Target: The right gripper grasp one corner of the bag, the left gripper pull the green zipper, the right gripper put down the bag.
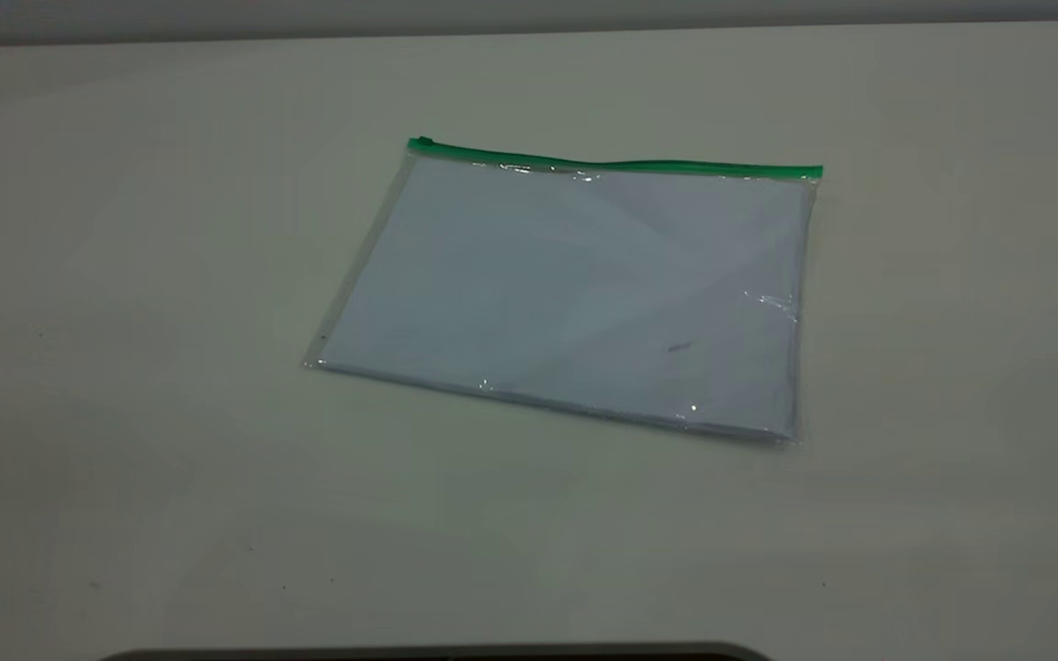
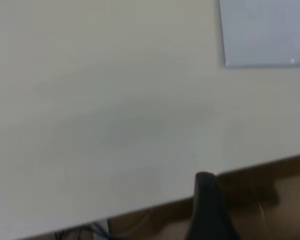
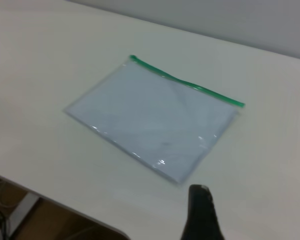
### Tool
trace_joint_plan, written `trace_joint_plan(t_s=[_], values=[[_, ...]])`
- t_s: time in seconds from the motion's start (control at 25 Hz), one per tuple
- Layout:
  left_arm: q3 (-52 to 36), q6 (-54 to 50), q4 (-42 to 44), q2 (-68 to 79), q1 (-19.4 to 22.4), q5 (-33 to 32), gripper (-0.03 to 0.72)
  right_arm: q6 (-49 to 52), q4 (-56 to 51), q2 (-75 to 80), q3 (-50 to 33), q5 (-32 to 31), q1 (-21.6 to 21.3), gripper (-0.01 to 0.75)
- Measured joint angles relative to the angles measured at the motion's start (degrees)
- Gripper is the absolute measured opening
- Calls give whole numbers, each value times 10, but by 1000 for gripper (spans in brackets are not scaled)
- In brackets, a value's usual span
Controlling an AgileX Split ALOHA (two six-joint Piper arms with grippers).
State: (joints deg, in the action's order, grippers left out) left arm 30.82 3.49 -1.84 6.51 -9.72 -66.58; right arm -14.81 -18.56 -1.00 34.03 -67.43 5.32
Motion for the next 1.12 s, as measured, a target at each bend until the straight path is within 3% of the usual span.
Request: trace_joint_plan(t_s=[0.52,1.12], values=[[-30,-4,-12,0,0,14,563,25,102,0,-32,4,0,578],[-30,-5,-12,0,0,14,563,23,111,-1,-64,22,0,578]])
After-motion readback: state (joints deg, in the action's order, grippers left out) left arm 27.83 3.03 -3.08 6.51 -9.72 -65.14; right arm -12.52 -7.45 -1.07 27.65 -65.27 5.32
